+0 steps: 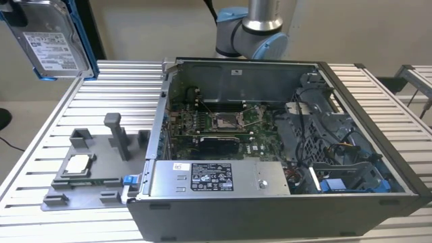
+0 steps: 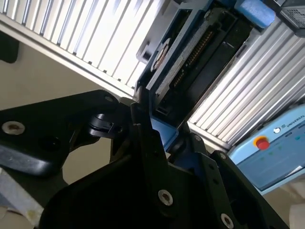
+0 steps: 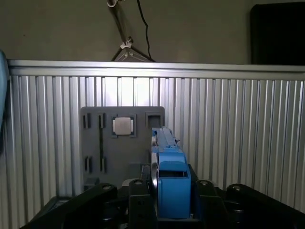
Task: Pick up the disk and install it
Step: 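Pick up the disk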
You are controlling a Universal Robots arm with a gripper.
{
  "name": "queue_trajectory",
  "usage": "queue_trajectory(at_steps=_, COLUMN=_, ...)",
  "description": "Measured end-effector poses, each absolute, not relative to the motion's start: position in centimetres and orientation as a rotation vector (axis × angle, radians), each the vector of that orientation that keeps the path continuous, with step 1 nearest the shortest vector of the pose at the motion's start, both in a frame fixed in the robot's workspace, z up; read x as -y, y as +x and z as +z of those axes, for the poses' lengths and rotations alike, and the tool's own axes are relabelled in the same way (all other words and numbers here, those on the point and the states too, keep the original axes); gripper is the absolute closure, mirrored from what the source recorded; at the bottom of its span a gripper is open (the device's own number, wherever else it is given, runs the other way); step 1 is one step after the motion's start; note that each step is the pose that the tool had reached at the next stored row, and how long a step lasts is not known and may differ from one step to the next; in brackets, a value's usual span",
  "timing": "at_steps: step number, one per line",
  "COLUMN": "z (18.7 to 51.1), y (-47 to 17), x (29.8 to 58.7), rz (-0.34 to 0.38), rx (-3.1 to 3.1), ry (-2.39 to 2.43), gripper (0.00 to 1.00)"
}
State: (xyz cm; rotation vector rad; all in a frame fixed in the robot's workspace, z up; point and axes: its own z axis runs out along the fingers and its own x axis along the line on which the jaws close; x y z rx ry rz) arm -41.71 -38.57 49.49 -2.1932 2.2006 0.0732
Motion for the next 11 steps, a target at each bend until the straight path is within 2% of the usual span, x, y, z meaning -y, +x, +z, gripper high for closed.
queue_trajectory(at_steps=4, z=50.54, y=-41.71, x=38.57, rz=0.073, rx=-2.201, ry=-2.193, gripper=1.0)
queue_trajectory(at_steps=11, z=50.57, y=-41.56, x=38.59, rz=0.073, rx=-2.2, ry=-2.193, gripper=1.0)
